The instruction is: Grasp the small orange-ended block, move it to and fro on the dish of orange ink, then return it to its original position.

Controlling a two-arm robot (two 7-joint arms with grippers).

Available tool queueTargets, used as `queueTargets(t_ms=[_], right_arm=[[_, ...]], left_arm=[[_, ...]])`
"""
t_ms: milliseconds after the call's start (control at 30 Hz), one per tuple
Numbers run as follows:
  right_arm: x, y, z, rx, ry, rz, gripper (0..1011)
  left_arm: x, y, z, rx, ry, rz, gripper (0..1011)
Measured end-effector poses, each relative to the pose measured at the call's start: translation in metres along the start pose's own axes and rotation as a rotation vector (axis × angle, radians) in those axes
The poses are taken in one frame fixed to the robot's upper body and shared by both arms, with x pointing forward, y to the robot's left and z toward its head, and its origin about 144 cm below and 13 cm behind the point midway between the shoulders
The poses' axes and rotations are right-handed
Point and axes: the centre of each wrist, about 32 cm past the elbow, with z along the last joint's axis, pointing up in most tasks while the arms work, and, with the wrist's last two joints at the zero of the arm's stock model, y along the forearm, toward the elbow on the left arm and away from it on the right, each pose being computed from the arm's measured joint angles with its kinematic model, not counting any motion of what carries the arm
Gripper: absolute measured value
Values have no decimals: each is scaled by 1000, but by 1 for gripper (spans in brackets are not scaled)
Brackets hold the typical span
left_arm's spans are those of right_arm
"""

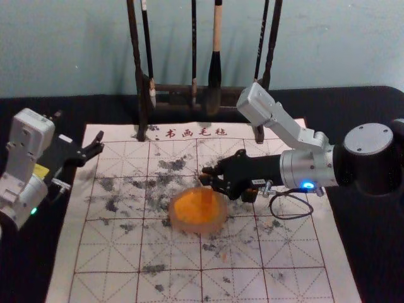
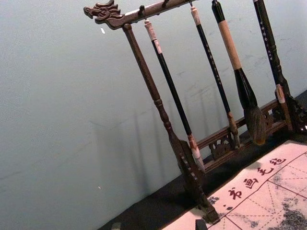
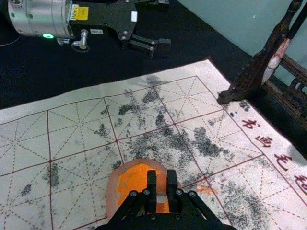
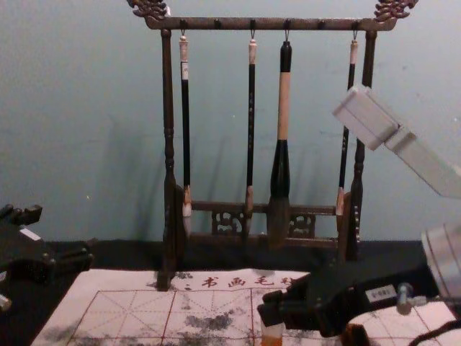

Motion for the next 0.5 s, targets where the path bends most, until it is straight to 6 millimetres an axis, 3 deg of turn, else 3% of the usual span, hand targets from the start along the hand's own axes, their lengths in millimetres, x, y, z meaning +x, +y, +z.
queueTargets(t_ms=[500], right_arm=[[-10,-2,-2,0,-4,41,127]], left_arm=[[0,0,0,0,0,0,1001]])
